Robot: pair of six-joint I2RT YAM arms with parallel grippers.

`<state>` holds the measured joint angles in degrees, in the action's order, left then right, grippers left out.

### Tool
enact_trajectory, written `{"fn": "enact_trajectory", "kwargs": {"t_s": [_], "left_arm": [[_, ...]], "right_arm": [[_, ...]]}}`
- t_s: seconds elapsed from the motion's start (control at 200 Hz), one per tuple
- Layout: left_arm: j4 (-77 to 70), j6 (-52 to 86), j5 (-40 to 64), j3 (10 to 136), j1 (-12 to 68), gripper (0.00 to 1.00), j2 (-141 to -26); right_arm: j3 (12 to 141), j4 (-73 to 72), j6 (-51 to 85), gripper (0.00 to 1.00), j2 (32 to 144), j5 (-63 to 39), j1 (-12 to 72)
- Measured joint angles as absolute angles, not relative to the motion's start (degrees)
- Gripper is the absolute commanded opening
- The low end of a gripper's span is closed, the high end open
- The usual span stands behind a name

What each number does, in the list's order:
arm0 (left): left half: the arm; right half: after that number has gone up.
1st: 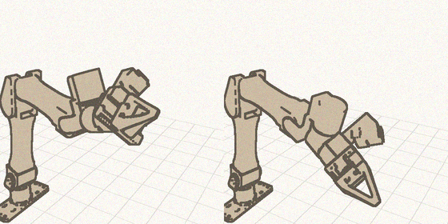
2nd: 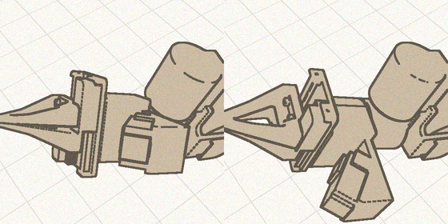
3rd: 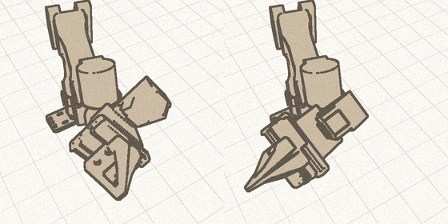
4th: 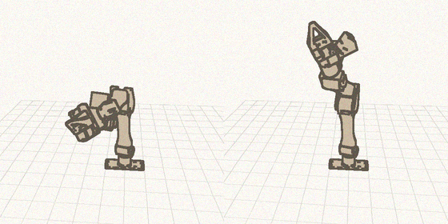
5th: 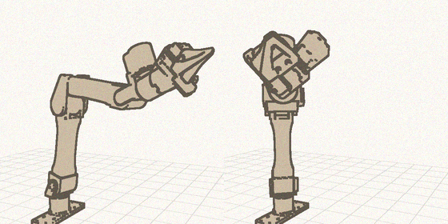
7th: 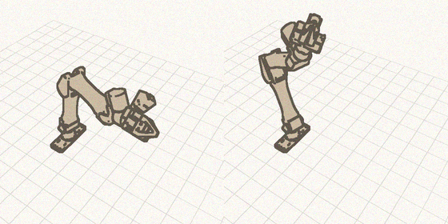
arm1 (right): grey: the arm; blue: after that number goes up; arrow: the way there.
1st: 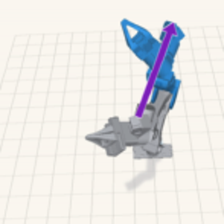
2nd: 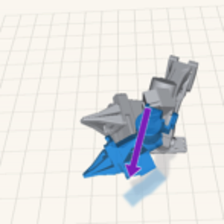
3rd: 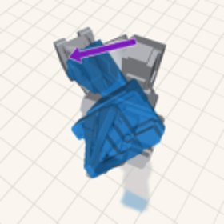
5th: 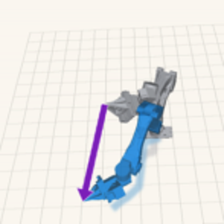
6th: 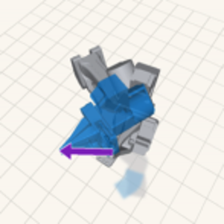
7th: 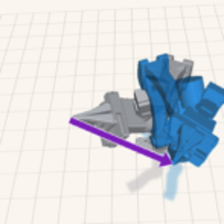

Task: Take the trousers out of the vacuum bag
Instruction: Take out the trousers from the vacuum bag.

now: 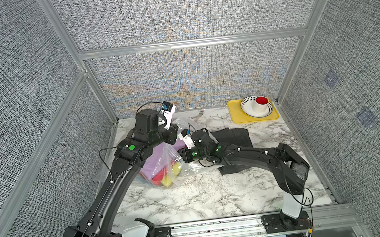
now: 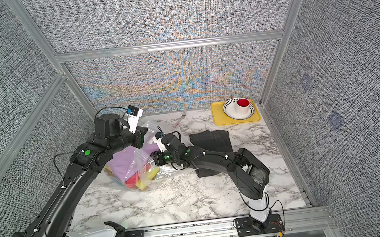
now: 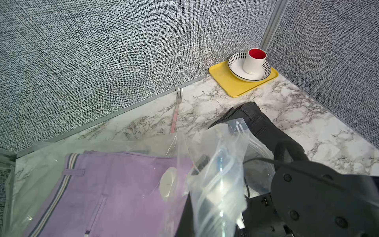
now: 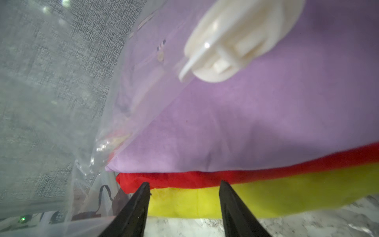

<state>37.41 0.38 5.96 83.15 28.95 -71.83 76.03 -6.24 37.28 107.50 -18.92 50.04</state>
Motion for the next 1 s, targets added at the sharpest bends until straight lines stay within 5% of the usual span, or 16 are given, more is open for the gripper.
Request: {"fn": "enact_trajectory", "kwargs": {"t_s": [0.591,1.001], "left_arm": [[36.9,-1.7,6.2,82.5,29.6,0.00,-71.2],[35.7,-2.0,5.4,80.8,29.6,0.00,-70.0]], "right_arm": [[80.9,-6.0,40.6,0.57,112.6,-19.7,48.8],[82.4,-4.0,40.7,0.08,113.5,-19.2,48.8]]}}
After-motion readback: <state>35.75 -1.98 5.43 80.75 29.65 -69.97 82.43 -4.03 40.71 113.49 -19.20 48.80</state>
